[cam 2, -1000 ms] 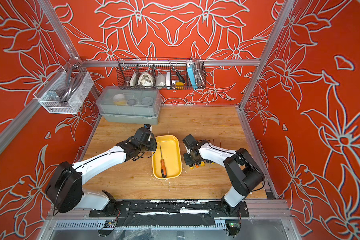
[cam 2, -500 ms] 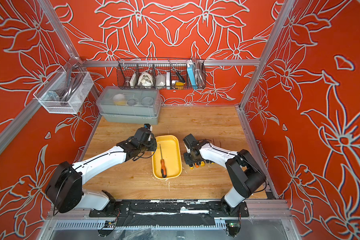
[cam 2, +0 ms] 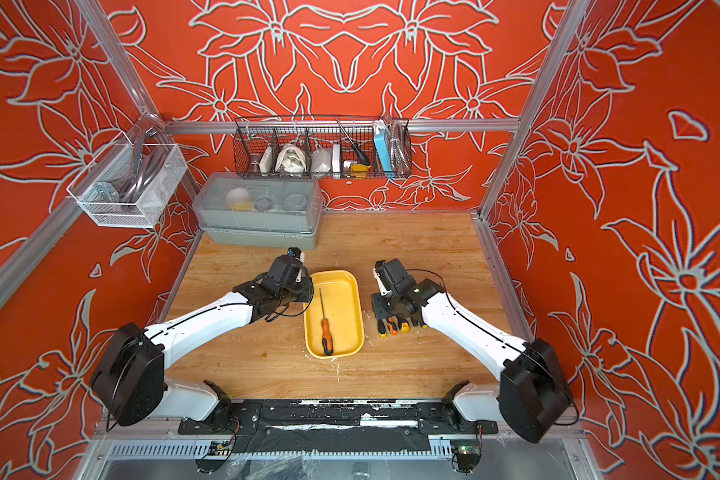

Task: Take out the screwdriver from the storage box
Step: Place the screwdriver at the center of the board, then pick up the screwdriver from the storage box.

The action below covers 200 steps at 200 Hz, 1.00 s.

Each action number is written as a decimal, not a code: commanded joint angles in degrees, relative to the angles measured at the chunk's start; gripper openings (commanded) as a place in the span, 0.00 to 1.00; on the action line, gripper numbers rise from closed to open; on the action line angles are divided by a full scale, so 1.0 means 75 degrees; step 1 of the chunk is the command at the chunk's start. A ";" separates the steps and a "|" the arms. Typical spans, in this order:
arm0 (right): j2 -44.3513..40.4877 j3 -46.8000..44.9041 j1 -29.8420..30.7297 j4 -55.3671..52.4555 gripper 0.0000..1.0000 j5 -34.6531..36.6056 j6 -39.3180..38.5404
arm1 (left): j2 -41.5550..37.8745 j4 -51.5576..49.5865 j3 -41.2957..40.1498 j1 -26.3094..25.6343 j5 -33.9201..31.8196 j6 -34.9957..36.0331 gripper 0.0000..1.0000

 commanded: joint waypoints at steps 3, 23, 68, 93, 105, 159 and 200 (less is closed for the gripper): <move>-0.0592 0.0389 0.0470 -0.0304 0.36 0.0380 0.0544 | 0.0064 0.0215 0.0206 -0.0032 0.0142 -0.0103 0.00; -0.0615 0.0619 0.1061 -0.0304 0.37 0.0668 0.0808 | 0.0031 0.0185 0.0209 -0.0033 0.0131 -0.0092 0.00; 0.0237 0.0924 0.2356 0.0159 0.36 0.1057 0.1304 | -0.0027 0.0166 0.0195 -0.0032 0.0131 -0.0092 0.00; 0.0735 0.0871 0.2707 0.0535 0.36 0.1080 0.1523 | -0.0077 0.0168 0.0187 -0.0038 0.0119 -0.0098 0.00; 0.0953 0.0792 0.2813 0.0709 0.36 0.1041 0.1611 | -0.0073 0.0179 0.0184 -0.0033 0.0128 -0.0102 0.00; 0.1804 0.0643 0.3084 0.1475 0.38 0.0737 0.1945 | -0.0054 0.0228 0.0181 -0.0032 0.0160 -0.0126 0.00; 0.2554 0.0643 0.3116 0.1914 0.39 0.0564 0.2025 | -0.0100 0.0210 0.0166 -0.0032 0.0154 -0.0118 0.00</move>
